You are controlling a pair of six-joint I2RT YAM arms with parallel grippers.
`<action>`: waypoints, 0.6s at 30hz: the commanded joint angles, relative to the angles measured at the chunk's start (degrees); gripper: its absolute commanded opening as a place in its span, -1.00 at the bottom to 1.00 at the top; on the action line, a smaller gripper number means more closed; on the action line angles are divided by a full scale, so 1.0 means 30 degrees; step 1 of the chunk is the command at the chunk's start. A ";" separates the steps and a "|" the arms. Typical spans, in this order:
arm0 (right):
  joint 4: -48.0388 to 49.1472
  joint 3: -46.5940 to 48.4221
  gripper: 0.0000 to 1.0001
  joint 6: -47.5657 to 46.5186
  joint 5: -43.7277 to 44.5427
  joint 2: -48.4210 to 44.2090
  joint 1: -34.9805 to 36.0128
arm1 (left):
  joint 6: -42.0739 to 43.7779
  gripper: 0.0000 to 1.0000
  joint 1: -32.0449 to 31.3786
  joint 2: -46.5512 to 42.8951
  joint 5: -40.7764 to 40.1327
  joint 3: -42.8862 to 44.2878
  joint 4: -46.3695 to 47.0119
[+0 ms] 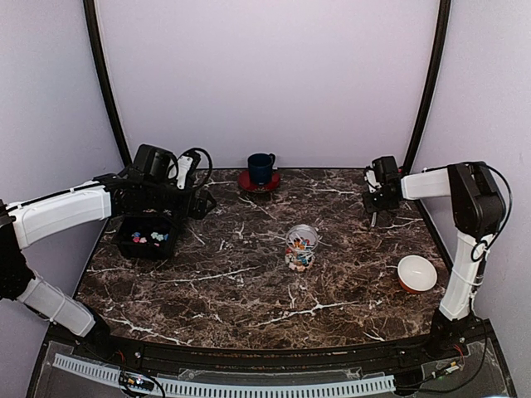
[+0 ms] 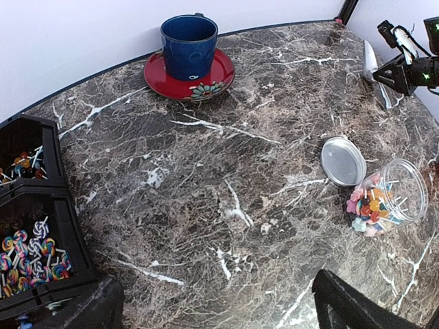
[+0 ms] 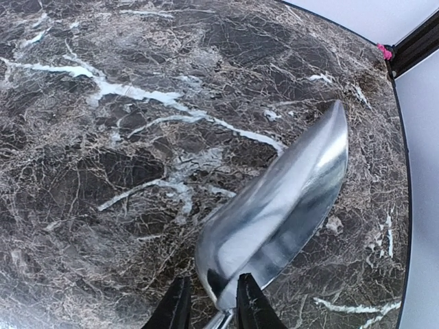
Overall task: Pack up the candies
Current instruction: Place the spatula at the center of the board.
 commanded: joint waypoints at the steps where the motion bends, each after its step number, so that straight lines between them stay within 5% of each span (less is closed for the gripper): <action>1: -0.0189 0.0549 -0.50 0.0318 -0.0274 -0.1067 -0.0038 | 0.0238 0.98 -0.0043 -0.0603 -0.0297 -0.0291 0.0295; 10: 0.0782 -0.2019 -0.37 -0.1957 -0.0749 -0.4631 0.1567 | 0.0334 0.98 -0.0027 -0.0603 -0.0328 -0.0275 0.0287; 18: -0.0550 -0.1567 0.18 -0.1691 -0.3624 -0.5184 0.2653 | 0.0412 0.98 -0.0029 -0.0629 -0.0285 -0.0244 0.0223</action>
